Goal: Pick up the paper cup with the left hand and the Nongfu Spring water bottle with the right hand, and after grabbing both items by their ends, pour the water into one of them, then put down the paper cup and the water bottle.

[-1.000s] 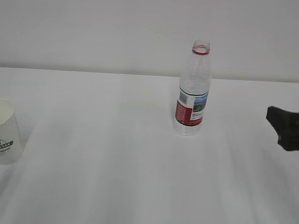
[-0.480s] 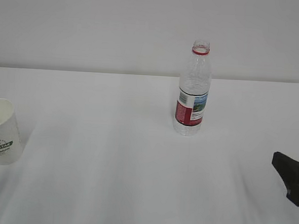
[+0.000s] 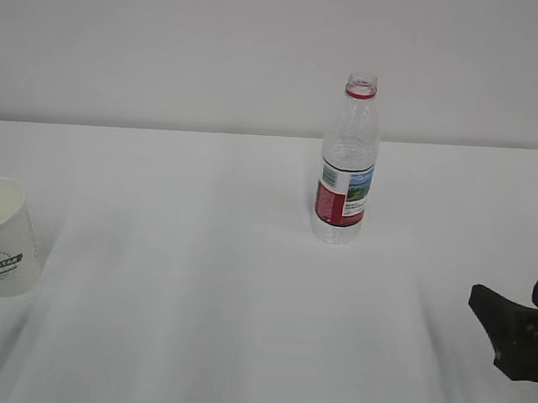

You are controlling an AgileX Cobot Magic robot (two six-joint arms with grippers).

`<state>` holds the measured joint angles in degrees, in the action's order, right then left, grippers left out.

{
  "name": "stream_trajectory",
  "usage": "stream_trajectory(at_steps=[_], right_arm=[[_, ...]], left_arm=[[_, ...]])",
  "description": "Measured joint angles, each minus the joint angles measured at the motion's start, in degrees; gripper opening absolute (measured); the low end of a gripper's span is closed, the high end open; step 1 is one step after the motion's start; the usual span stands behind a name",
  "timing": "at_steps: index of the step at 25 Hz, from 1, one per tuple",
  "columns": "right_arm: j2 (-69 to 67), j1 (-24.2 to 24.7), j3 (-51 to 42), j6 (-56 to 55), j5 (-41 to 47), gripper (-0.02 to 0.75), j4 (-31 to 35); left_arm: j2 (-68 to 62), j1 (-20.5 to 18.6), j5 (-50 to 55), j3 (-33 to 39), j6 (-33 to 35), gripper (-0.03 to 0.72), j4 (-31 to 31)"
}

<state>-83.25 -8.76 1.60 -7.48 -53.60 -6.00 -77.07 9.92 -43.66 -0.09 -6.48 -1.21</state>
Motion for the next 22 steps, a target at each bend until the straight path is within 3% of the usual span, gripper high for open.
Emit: stream_trajectory(at_steps=[6, 14, 22], right_arm=[[-10.5, 0.0, 0.1, 1.4, -10.8, 0.587, -2.0], [-19.4, 0.0, 1.1, 2.1, -11.6, 0.586, -3.6], [-19.6, 0.0, 3.7, 7.5, -12.0, 0.478, -5.6]], left_arm=[[0.0, 0.0, -0.6, 0.0, 0.0, 0.514, 0.5], [0.0, 0.0, -5.2, 0.0, -0.2, 0.513, 1.2], [0.0, 0.0, -11.0, 0.0, -0.3, 0.513, 1.2]])
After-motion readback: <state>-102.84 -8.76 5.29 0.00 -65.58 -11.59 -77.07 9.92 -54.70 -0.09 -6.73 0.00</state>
